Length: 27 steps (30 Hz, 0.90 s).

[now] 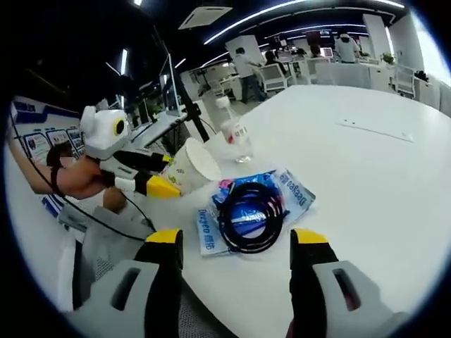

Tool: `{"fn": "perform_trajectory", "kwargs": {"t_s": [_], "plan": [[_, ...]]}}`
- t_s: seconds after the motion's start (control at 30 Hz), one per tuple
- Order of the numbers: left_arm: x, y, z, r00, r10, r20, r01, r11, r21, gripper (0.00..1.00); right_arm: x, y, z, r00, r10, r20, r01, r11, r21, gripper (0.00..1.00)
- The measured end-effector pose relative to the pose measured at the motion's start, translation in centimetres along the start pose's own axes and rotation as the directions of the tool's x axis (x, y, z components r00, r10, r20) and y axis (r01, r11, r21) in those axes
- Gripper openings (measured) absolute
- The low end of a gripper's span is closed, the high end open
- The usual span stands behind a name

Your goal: Arrange the tabletop items into an orderly group along one side of the table until the central work area is clear of visible clutter.

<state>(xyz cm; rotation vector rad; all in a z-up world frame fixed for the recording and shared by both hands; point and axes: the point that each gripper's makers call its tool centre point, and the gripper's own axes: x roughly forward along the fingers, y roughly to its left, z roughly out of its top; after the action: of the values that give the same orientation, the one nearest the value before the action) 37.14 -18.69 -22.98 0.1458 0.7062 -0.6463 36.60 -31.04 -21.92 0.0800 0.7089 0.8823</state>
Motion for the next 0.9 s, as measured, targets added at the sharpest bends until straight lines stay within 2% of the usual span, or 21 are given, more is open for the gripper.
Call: {"fn": "perform_trajectory", "kwargs": {"t_s": [0.2,0.47,0.6,0.77,0.9], "plan": [[0.4,-2.5,-0.5,0.998,-0.051,-0.027,0.053,0.995,0.084,0.37,0.8,2.0,1.0,0.997,0.072,0.013,-0.072,0.997,0.014,0.56],[0.7,-4.7,0.1,0.995,-0.098,-0.014,0.099,0.982,0.161,0.37,1.5,4.2,0.6,0.987,0.159,-0.004,-0.159,0.987,0.018,0.52],[1.0,-6.1,0.0,0.992,-0.123,-0.040,0.129,0.956,0.263,0.37,1.7,5.3,0.5,0.979,0.203,-0.006,-0.203,0.979,0.020,0.48],[1.2,-7.2,0.0,0.988,-0.146,-0.051,0.155,0.943,0.296,0.37,2.1,6.5,0.3,0.968,0.250,-0.031,-0.249,0.968,0.013,0.46],[1.4,-7.9,0.1,0.985,-0.161,-0.058,0.171,0.927,0.334,0.37,2.1,6.9,0.5,0.962,0.271,-0.033,-0.270,0.963,0.014,0.40]]}}
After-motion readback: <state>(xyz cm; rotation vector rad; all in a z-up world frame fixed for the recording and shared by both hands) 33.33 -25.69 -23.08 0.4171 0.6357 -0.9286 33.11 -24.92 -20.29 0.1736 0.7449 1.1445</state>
